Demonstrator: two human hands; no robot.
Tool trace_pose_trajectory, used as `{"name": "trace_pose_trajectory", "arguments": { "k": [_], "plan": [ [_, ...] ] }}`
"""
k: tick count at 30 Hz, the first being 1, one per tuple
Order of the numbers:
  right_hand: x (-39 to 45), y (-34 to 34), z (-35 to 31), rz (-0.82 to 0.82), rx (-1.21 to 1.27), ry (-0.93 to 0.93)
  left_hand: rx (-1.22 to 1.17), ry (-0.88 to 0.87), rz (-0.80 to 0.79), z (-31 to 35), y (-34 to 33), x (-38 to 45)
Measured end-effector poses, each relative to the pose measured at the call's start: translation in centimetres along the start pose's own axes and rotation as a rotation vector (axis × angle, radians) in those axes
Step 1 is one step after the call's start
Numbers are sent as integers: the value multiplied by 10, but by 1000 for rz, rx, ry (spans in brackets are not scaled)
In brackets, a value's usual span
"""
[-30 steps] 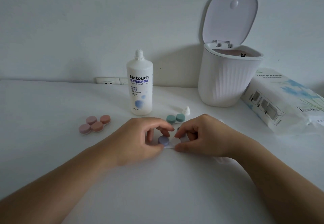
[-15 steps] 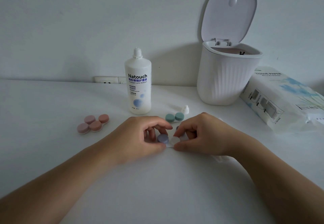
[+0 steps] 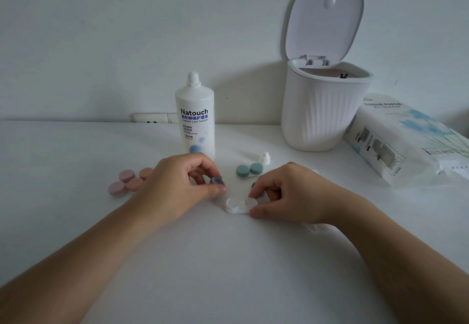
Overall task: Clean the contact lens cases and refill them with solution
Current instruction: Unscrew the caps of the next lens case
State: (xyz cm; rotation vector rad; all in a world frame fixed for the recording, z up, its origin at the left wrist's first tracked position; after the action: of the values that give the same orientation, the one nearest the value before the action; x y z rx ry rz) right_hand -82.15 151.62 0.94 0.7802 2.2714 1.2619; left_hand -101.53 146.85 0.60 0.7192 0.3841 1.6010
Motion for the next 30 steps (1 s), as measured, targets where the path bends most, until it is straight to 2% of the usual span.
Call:
{"name": "trace_pose_trajectory", "arguments": {
  "k": [6, 9, 18, 22, 30],
  "plan": [
    [0, -1, 1, -11, -2, 0, 231, 14, -92, -2, -3, -2],
    [0, -1, 1, -20, -8, -4, 289, -36, -150, 1, -8, -2],
    [1, 0, 1, -2, -20, 14, 270, -238, -227, 18, -14, -11],
    [1, 0, 2, -4, -22, 20, 301, -234, -281, 24, -22, -14],
    [2, -1, 5, -10, -3, 24, 281, -233, -254, 24, -25, -11]
  ]
}}
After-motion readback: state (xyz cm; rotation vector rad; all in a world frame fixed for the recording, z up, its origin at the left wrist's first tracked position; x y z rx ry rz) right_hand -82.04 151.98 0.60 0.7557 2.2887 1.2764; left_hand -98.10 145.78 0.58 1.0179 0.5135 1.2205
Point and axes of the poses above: each hand's wrist, its own x-axis towards the middle knuckle, its own y-axis out of the back of the hand, z = x × y, the point moved 7 cm from there along x, towards the middle knuckle, and after that the axes turned 6 degrees about -z, right-handed, at the moved point
